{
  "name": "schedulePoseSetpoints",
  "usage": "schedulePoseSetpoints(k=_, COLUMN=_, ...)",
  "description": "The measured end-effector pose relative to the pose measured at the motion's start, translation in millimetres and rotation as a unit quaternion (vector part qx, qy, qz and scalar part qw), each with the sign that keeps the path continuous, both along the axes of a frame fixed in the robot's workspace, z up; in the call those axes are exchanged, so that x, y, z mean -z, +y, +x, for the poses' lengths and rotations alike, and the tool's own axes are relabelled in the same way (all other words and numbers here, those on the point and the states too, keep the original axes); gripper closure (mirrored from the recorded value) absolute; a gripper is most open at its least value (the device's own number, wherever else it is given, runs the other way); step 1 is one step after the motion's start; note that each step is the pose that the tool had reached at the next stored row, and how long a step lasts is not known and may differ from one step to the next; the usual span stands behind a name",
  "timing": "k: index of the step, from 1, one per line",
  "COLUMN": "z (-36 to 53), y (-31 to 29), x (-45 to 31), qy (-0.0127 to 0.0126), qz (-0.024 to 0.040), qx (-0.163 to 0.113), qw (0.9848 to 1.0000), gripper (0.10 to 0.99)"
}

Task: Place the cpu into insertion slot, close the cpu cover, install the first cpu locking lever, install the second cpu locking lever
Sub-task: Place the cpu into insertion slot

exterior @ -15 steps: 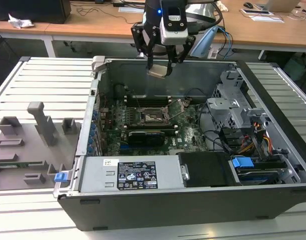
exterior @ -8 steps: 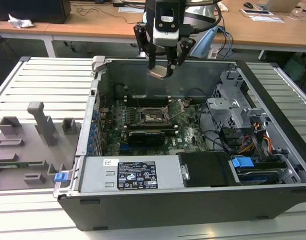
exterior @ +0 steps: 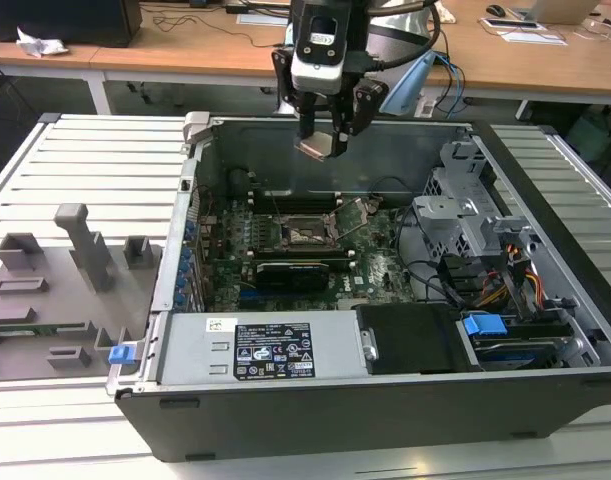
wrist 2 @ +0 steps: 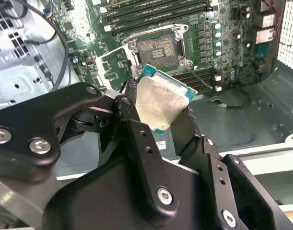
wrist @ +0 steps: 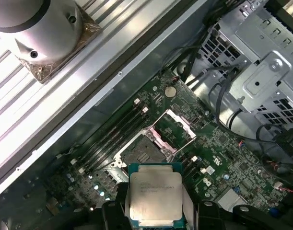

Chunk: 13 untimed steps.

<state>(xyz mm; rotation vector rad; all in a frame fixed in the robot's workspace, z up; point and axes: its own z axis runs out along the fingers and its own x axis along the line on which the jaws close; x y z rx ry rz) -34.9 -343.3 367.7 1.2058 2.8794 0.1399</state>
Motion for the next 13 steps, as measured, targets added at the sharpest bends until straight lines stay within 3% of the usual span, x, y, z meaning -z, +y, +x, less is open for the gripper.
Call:
schedulePoseSetpoints(k=6, z=0.0, y=0.0, x=1.3, qy=0.0000, qz=-0.0001, qx=0.050, qw=0.9988, gripper=0.557)
schedulePoseSetpoints(k=9, z=0.0, y=0.0, x=2.2, qy=0.0000, qz=-0.0001, qx=0.088, qw=0.9961, gripper=0.557)
schedulePoseSetpoints(k=13, z=0.0, y=0.0, x=2.9, qy=0.0000, qz=-0.0002, qx=0.116, qw=0.9933, gripper=0.557)
